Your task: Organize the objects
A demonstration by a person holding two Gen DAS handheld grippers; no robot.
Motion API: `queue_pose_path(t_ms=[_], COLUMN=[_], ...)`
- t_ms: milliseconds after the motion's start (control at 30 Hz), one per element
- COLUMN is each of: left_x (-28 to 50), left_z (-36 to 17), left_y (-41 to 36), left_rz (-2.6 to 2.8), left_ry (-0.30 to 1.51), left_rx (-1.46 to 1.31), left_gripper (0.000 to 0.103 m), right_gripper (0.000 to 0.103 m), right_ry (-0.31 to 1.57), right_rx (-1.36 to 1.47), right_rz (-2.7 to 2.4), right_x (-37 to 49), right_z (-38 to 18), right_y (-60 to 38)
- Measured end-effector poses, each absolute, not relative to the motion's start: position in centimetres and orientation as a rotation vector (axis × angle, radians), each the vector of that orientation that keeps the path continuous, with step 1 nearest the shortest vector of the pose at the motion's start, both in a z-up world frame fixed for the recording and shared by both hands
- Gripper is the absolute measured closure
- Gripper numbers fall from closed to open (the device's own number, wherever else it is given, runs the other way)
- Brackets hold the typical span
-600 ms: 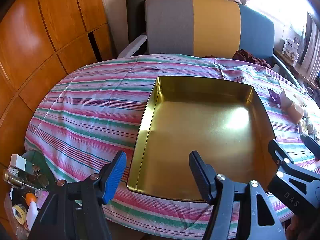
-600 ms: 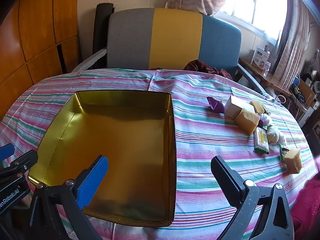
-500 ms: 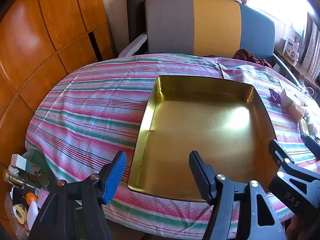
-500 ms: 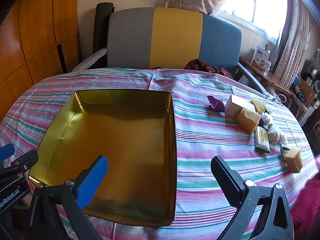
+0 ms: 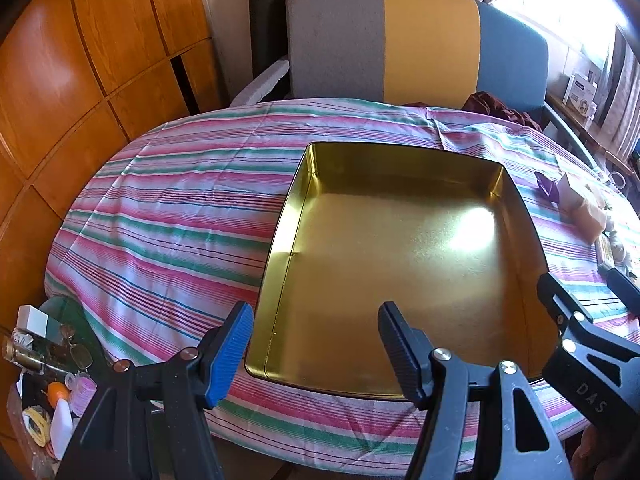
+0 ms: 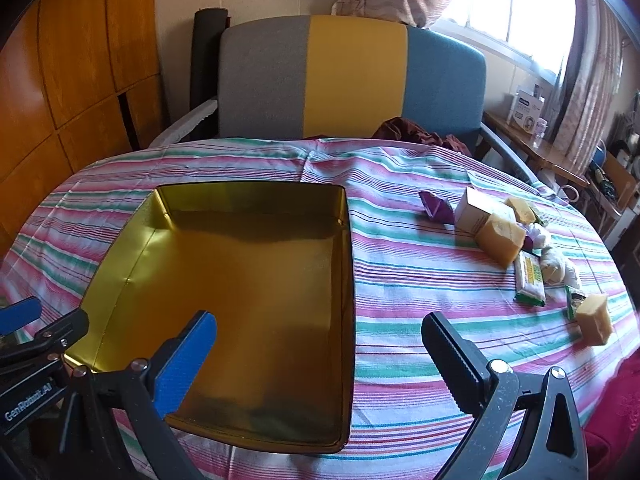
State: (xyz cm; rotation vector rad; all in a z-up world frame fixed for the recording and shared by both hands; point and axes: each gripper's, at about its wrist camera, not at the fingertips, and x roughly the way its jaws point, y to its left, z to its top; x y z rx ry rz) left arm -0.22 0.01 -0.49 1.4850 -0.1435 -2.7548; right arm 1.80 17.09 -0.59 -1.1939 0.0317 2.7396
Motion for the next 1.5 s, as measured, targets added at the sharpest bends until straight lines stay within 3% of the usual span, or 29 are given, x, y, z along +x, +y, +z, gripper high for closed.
queue_pose_path(t_ms=[200, 733, 867, 1033, 1200, 1500], left_x=[-0.2, 0.4, 1.1, 2.8, 3.9, 5.5], left_z=[-0.6, -1.9, -2.6, -3.0, -3.3, -2.5], left_y=[0.3, 3.3, 6.1, 10.9, 14.0, 19.1], left_rz=[-2.741, -2.817, -2.901, -2.982, -3.089, -3.175], left_ry=[-0.159, -0.111, -0.125, -0.306, -0.222, -0.45], left_rx=[1.488, 1.628, 1.711, 1.781, 2.021, 2.011], left_gripper=[0.037, 0.037, 0.037, 0.037, 0.037, 0.037], right_gripper=[0.0, 0.0, 0.0, 0.0, 0.0, 0.0], right_ry=[0.011, 0.164, 0.195, 0.282, 0.371, 0.252], right_rx=[-1.157, -1.099, -1.188, -1.225, -1.237, -1.141], right_rz=[2.757, 2.854, 2.755, 2.618, 2.477, 2.275], right_x=[2.1, 3.0, 3.9, 6.0, 8.2, 9.6], right_z=[-0.2, 0.0, -1.7, -4.2, -6.3, -3.8], right_y=[17.2, 23.0, 26.5, 32.2, 38.6, 51.2])
